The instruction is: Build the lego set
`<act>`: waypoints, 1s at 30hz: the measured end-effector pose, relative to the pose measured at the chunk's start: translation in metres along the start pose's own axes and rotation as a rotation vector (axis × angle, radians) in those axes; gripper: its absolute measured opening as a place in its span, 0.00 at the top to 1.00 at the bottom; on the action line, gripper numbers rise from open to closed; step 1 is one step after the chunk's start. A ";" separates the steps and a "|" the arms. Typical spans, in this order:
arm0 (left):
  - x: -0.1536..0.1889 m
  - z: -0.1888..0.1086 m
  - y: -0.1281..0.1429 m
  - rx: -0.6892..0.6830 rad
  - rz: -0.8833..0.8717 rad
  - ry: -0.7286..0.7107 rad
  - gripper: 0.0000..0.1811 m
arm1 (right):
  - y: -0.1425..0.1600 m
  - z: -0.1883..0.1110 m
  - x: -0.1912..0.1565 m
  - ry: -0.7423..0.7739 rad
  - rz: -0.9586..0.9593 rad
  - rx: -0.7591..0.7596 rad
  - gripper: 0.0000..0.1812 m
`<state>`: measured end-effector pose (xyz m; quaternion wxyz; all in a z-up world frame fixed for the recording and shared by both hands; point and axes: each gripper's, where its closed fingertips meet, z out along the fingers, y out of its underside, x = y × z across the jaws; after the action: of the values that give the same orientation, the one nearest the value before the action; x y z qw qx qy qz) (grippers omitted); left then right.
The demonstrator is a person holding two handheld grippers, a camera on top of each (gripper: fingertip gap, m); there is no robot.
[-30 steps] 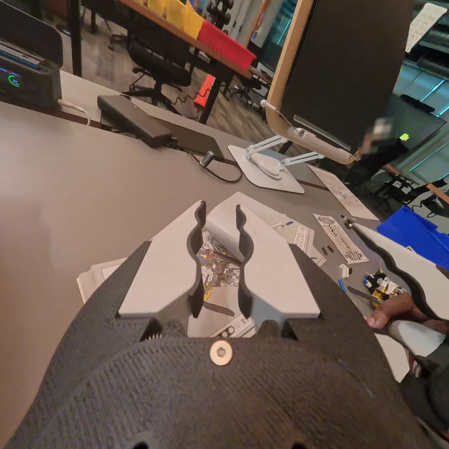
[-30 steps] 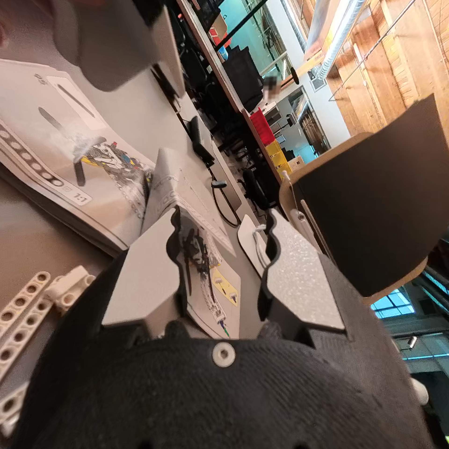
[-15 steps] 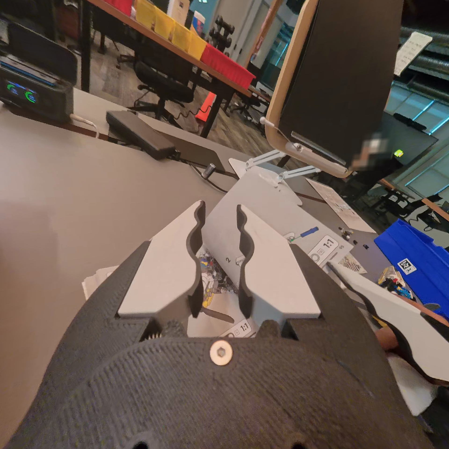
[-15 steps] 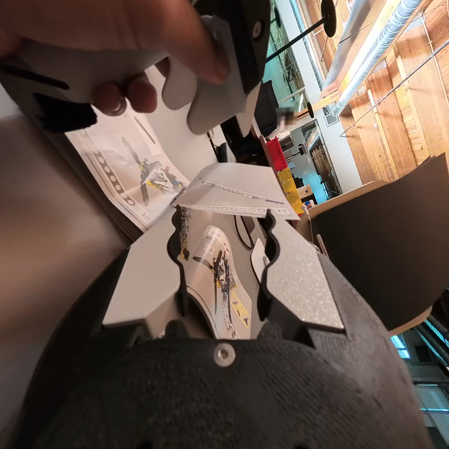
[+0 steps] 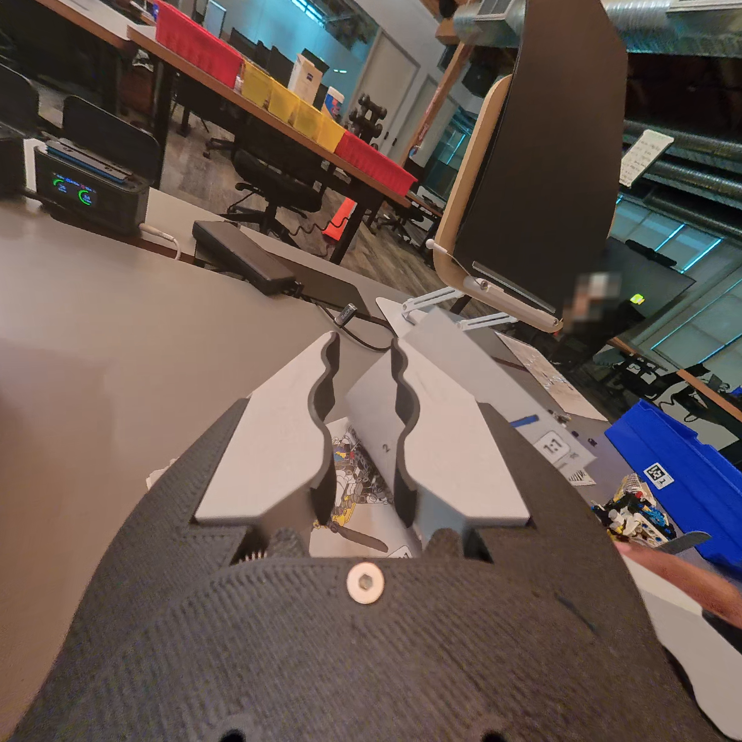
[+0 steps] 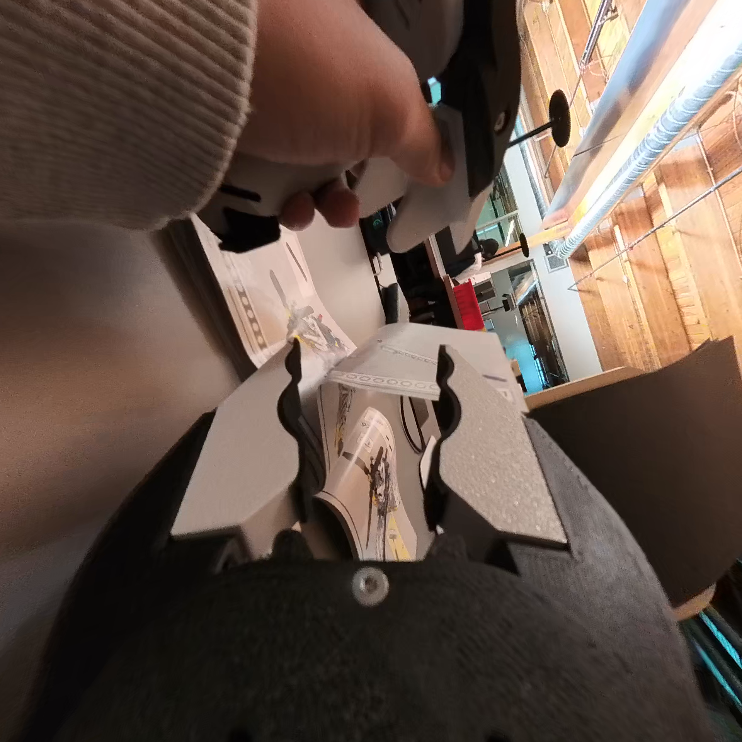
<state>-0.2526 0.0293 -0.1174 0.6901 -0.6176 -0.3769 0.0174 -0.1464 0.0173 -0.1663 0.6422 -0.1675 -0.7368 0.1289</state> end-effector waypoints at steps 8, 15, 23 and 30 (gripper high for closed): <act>-0.004 -0.003 -0.005 0.024 -0.031 0.004 0.87 | -0.022 -0.015 -0.009 -0.022 -0.098 0.132 0.70; -0.009 -0.019 -0.030 0.154 0.001 -0.034 0.91 | -0.053 -0.039 -0.022 -0.164 0.030 0.340 0.75; -0.015 -0.025 -0.038 0.196 -0.016 -0.041 0.92 | -0.058 -0.053 0.004 -0.235 0.358 0.467 0.82; -0.011 -0.023 -0.035 0.179 0.002 -0.026 0.94 | -0.049 -0.059 0.037 -0.239 0.660 0.542 0.86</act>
<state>-0.2634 -0.0037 -0.0913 0.7375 -0.5536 -0.3822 0.0594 -0.0964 -0.0132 -0.1049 0.4976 -0.2034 -0.6527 0.5339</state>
